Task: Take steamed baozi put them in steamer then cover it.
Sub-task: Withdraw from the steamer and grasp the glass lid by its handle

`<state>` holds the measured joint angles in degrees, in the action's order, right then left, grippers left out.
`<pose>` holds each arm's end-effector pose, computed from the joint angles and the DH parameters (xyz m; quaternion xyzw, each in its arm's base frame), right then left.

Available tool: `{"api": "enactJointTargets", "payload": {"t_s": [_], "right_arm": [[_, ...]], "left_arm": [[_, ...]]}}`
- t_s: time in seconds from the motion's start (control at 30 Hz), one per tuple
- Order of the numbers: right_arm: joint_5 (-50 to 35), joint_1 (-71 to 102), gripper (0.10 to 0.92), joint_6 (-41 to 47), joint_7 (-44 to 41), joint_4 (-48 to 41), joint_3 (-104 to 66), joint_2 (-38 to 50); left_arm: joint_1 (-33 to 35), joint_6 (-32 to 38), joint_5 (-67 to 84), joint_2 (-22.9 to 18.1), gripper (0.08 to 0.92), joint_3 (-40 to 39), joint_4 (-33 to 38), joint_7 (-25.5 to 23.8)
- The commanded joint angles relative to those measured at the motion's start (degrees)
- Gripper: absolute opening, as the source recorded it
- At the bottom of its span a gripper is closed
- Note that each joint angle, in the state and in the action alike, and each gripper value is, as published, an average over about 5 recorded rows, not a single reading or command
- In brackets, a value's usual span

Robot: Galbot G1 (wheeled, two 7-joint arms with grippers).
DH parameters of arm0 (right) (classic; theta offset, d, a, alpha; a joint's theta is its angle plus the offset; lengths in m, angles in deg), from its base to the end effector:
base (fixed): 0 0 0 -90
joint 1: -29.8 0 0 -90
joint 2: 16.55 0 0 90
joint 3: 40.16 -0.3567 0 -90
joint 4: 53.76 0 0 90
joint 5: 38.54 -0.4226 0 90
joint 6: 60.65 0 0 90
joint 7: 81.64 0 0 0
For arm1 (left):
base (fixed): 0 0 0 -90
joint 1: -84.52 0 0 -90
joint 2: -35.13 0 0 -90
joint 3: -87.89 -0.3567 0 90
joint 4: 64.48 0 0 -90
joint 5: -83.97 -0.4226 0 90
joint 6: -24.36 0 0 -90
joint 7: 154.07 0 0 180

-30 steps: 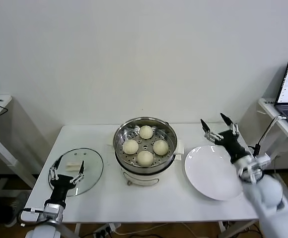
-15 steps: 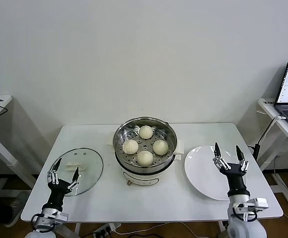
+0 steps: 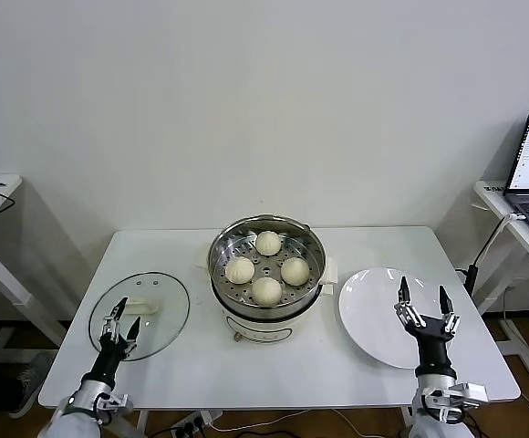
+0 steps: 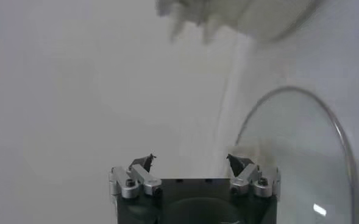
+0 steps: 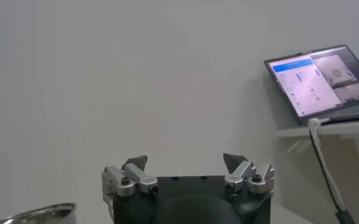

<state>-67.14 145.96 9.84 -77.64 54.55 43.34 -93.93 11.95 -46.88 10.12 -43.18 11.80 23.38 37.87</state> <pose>0.2658 -0.0932 -0.3630 0.0808 0.9833 0.1232 0.1072 0.2880 0.1749 -0.4512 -0.0427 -0.7394 -0.6719 0.0000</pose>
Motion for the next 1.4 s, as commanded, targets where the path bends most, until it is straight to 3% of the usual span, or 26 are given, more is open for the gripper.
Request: {"api": "enactJointTargets", "payload": {"t_s": [0.03, 0.8, 0.93, 1.23, 1.4], "right_arm": [[0.6, 1.0, 0.823, -0.8, 0.6, -0.3, -0.3, -1.6], [2.3, 1.0, 0.823, -1.6, 0.4, -2.8, -0.2, -1.2], [2.5, 0.8, 0.823, -1.7, 0.3, -3.4, 0.1, -1.2], [3.0, 0.2, 0.823, -2.1, 0.2, -4.7, 0.6, -1.2], [3.1, -0.1, 0.823, -2.2, 0.1, -5.3, 0.7, -1.1]], "left_arm": [[-8.7, 0.2, -11.2, 0.3, 0.823, 0.6, -9.2, 3.7], [-15.9, -2.4, -12.7, -0.7, 0.81, -0.6, -17.0, 4.4], [-15.7, -2.5, -13.1, -0.7, 0.726, -0.6, -17.6, 4.7], [-15.2, -2.7, -13.2, -1.1, 0.449, -0.2, -16.8, 4.9], [-13.7, -3.0, -12.6, -1.3, 0.302, -0.1, -12.6, 5.2]]}}
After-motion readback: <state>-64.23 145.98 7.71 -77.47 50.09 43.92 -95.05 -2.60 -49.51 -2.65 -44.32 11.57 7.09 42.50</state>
